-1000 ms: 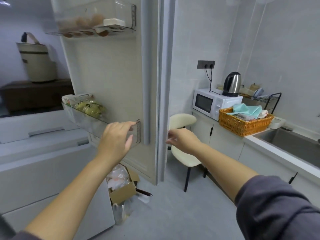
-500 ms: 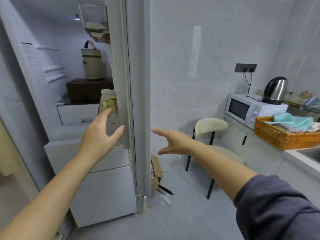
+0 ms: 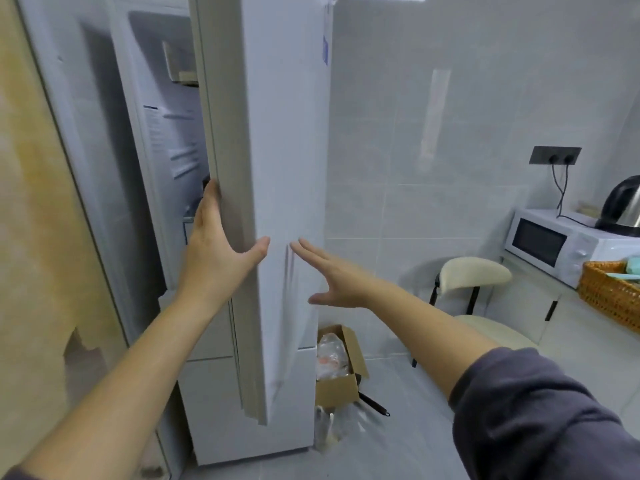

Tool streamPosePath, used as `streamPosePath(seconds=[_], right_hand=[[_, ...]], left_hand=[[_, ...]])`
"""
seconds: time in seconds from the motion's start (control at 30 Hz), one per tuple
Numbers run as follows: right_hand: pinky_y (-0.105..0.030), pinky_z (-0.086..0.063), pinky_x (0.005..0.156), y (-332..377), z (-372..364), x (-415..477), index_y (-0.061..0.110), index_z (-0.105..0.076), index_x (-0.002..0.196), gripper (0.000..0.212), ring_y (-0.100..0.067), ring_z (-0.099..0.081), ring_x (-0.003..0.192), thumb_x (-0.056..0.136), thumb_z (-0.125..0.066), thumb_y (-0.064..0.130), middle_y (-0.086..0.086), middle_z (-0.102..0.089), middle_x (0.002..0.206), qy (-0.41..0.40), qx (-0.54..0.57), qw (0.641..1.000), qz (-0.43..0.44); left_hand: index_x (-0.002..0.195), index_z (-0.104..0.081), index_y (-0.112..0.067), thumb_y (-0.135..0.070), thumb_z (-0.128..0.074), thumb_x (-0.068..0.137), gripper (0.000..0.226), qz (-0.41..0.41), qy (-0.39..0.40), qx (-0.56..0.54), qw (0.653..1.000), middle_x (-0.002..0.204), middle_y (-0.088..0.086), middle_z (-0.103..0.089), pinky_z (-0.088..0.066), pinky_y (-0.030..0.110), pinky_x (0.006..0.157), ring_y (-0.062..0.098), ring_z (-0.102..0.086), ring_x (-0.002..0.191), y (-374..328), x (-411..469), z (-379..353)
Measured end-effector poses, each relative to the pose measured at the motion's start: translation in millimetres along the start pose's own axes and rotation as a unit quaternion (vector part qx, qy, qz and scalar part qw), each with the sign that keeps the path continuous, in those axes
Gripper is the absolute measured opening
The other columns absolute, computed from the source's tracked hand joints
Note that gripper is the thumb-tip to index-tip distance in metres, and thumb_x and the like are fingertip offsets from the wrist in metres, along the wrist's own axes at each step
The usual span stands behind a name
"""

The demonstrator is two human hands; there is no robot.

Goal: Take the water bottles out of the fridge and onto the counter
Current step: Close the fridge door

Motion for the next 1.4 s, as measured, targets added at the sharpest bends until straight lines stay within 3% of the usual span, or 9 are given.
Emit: streamPosePath(seconds=[0.07,0.2,0.3,0.47,0.63,0.77,1.07,1.23,1.4], right_hand=[[-0.034,-0.033,0.113,10.0,-8.5,23.8,0.055,0.018,0.147,0.109,-0.014,-0.013,0.151,0.089,-0.071,0.033,0.024,0.012,0.162,0.008,-0.016,1.0,-0.003],[-0.044,-0.042,0.11,28.5,-24.8,61.2,0.061,0.021,0.143,0.106,-0.009,-0.009,0.152,0.091,-0.067,0.033,0.035,0.018,0.153,0.005,-0.031,0.999,-0.017],[-0.044,-0.042,0.111,40.4,-30.1,83.3,0.059,0.017,0.145,0.101,-0.008,-0.007,0.152,0.093,-0.065,0.032,0.032,0.015,0.157,0.013,-0.037,0.999,-0.019],[-0.045,-0.038,0.113,41.3,-25.9,112.4,0.053,0.007,0.151,0.091,-0.01,-0.009,0.152,0.094,-0.061,0.034,0.024,0.006,0.163,-0.007,-0.016,0.999,-0.049],[-0.048,-0.032,0.116,32.2,-29.3,138.5,0.051,0.009,0.152,0.091,-0.022,-0.003,0.153,0.095,-0.06,0.034,0.016,0.013,0.164,-0.018,-0.038,0.996,-0.084],[-0.063,-0.026,0.115,22.3,-27.7,167.0,0.05,0.014,0.15,0.099,-0.033,0.008,0.152,0.093,-0.066,0.037,0.01,0.025,0.162,-0.052,-0.082,0.989,-0.111],[-0.075,-0.027,0.103,9.8,-5.2,247.0,0.046,0.025,0.148,0.131,-0.045,0.024,0.145,0.075,-0.083,0.044,-0.001,0.041,0.155,-0.132,-0.203,0.966,-0.09],[-0.075,-0.031,0.101,3.8,-20.9,288.2,0.047,0.033,0.143,0.137,-0.047,0.023,0.145,0.072,-0.084,0.045,0.0,0.049,0.149,-0.117,-0.21,0.967,-0.084],[-0.072,-0.033,0.103,-0.4,-33.5,317.4,0.049,0.037,0.139,0.138,-0.047,0.027,0.144,0.073,-0.084,0.043,0.002,0.056,0.142,-0.136,-0.198,0.965,-0.105]], left_hand=[[0.152,-0.01,-0.04,-0.04,-0.074,0.079,0.096,-0.005,0.012,-0.009,1.0,0.15,-0.01,-0.041,-0.045,0.042,0.105,0.016,-0.045,0.133,20.1,10.0,14.4],[0.143,-0.012,-0.058,-0.039,-0.071,0.081,0.088,-0.031,0.03,-0.027,0.999,0.113,-0.046,-0.051,-0.039,0.002,0.073,-0.023,-0.052,0.096,60.2,31.9,45.0],[0.131,-0.006,-0.072,-0.039,-0.067,0.083,0.084,-0.032,0.053,-0.026,0.998,0.104,-0.062,-0.04,-0.034,0.004,0.071,-0.038,-0.041,0.091,89.1,47.9,60.9],[0.146,-0.021,-0.049,-0.034,-0.06,0.086,0.073,-0.028,0.061,-0.069,0.995,0.133,-0.026,-0.047,-0.04,0.024,0.097,-0.011,-0.045,0.121,137.9,70.6,67.9],[0.157,-0.004,-0.018,-0.025,-0.043,0.103,0.067,0.031,-0.022,-0.072,0.997,0.16,0.0,-0.017,-0.02,0.037,0.12,0.012,-0.02,0.146,178.7,74.9,60.7],[0.156,-0.013,-0.025,-0.027,-0.039,0.105,0.057,0.065,-0.085,-0.123,0.987,0.157,-0.005,-0.03,-0.032,0.04,0.116,0.012,-0.034,0.142,205.5,85.2,60.0],[0.134,-0.054,-0.015,-0.022,-0.056,0.099,0.036,0.16,-0.281,-0.1,0.941,0.13,0.005,-0.049,-0.04,0.004,0.075,0.01,-0.055,0.099,266.2,118.8,75.8],[0.131,-0.057,-0.014,-0.024,-0.058,0.097,0.036,0.179,-0.274,-0.1,0.939,0.126,0.01,-0.06,-0.05,0.035,0.094,0.027,-0.06,0.111,307.1,148.1,78.9],[0.135,-0.058,-0.018,-0.027,-0.057,0.098,0.038,0.188,-0.237,-0.113,0.946,0.125,0.005,-0.061,-0.051,0.039,0.099,0.021,-0.062,0.11,341.2,178.0,76.2]])
Point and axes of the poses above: each hand's wrist, its own x-axis towards the middle knuckle, its own z-axis out of the back of the hand, y = z × x, the point moved 7 cm from there along x, towards the middle knuckle
